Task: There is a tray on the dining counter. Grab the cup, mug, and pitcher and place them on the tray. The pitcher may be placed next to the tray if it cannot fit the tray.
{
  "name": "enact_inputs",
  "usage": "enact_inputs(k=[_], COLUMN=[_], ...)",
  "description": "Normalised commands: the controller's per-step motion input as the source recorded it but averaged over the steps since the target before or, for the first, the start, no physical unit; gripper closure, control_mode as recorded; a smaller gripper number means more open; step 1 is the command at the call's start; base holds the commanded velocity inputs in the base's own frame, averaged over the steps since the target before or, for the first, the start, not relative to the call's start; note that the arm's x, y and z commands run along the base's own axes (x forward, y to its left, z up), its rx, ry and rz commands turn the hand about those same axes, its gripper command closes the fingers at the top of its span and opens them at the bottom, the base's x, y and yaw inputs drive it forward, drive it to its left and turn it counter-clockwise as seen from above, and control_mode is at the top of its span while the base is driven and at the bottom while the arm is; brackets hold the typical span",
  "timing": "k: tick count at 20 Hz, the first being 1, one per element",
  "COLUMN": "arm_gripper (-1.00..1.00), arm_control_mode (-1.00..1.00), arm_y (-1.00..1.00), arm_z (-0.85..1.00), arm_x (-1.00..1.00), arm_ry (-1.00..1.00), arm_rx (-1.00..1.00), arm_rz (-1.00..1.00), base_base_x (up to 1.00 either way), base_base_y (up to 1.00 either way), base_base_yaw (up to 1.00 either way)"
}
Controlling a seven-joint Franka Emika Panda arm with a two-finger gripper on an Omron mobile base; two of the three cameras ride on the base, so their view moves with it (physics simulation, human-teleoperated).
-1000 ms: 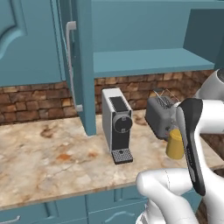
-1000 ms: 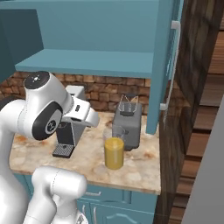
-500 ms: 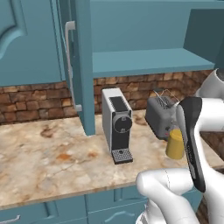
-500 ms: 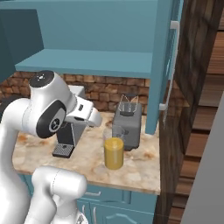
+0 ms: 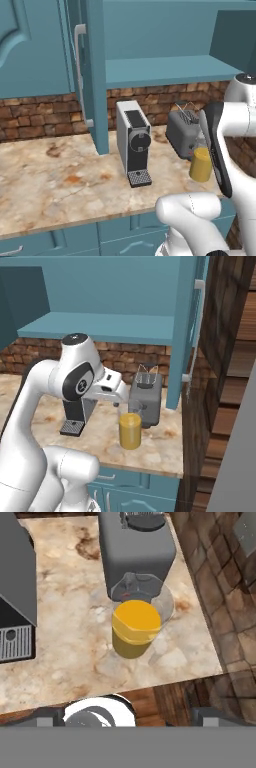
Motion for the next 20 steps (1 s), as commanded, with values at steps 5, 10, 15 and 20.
enact_inputs(k=[5, 10, 15, 20], arm_gripper=[-1.0, -1.0, -1.0, -1.0], arm_control_mode=[-1.0, -1.0, -1.0, -1.0], arm_y=[-0.16, -0.09, -0.1, -0.3], arm_z=[-0.35, -0.26, -0.16, -0.02], arm_x=[0.11, 0.12, 0.04, 0.0], arm_ry=[0.12, 0.05, 0.0, 0.0], arm_rx=[0.0, 0.0, 0.0, 0.0], arm_rz=[0.11, 0.08, 0.06, 0.08], base_base_x=[0.0, 0.0, 0.0, 0.0], base_base_y=[0.0, 0.0, 0.0, 0.0], base_base_yaw=[0.0, 0.0, 0.0, 0.0])
